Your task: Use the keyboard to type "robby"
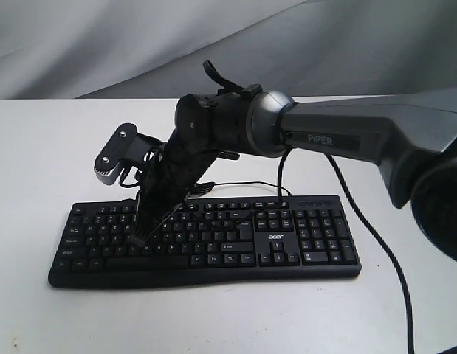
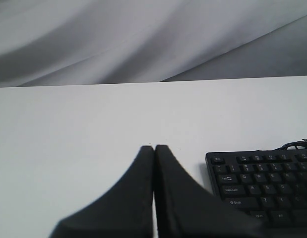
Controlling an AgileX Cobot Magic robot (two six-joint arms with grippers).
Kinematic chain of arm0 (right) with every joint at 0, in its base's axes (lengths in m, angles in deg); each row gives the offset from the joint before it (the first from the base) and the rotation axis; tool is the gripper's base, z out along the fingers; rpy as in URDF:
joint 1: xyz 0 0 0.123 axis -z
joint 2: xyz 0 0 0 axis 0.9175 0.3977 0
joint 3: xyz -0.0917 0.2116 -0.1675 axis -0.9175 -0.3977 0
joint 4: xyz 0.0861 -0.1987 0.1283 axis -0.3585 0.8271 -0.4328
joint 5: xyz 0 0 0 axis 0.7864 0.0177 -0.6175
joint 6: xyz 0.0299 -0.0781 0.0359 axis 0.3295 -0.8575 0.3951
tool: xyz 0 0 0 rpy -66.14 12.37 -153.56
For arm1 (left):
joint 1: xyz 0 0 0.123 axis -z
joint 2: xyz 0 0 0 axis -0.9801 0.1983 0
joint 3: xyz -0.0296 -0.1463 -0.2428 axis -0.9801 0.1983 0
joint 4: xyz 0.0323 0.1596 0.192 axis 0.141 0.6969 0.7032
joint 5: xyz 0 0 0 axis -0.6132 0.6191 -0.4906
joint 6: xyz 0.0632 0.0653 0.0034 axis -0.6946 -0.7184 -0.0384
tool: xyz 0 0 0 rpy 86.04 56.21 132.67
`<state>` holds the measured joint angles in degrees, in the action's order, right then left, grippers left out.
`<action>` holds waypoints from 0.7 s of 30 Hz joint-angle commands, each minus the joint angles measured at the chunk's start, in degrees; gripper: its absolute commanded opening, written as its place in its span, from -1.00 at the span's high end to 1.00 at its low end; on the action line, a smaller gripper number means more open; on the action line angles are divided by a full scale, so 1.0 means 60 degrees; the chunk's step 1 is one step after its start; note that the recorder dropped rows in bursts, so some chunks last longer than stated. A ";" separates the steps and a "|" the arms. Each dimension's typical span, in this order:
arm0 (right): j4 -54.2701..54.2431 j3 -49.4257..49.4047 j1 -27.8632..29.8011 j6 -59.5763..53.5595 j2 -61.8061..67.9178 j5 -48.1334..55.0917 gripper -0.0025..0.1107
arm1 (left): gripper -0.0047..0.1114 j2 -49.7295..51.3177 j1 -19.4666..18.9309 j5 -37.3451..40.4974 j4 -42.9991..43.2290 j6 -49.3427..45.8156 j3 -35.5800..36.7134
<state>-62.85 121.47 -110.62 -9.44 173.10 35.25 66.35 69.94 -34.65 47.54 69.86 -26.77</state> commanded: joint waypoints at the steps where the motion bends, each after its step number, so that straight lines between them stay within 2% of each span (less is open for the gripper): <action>1: 0.0062 0.0073 0.0041 0.0039 -0.0015 0.0207 0.96 | 0.91 -0.0024 -0.0019 -0.0044 -0.0077 0.0039 0.0041; 21: -0.0041 0.0073 0.0041 -0.0060 0.0237 0.0066 0.96 | 0.91 -0.0024 -0.0019 -0.0044 -0.0077 0.0039 0.0041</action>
<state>-62.63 121.47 -110.62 -9.21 174.36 35.84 66.35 69.94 -34.65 47.54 69.86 -26.77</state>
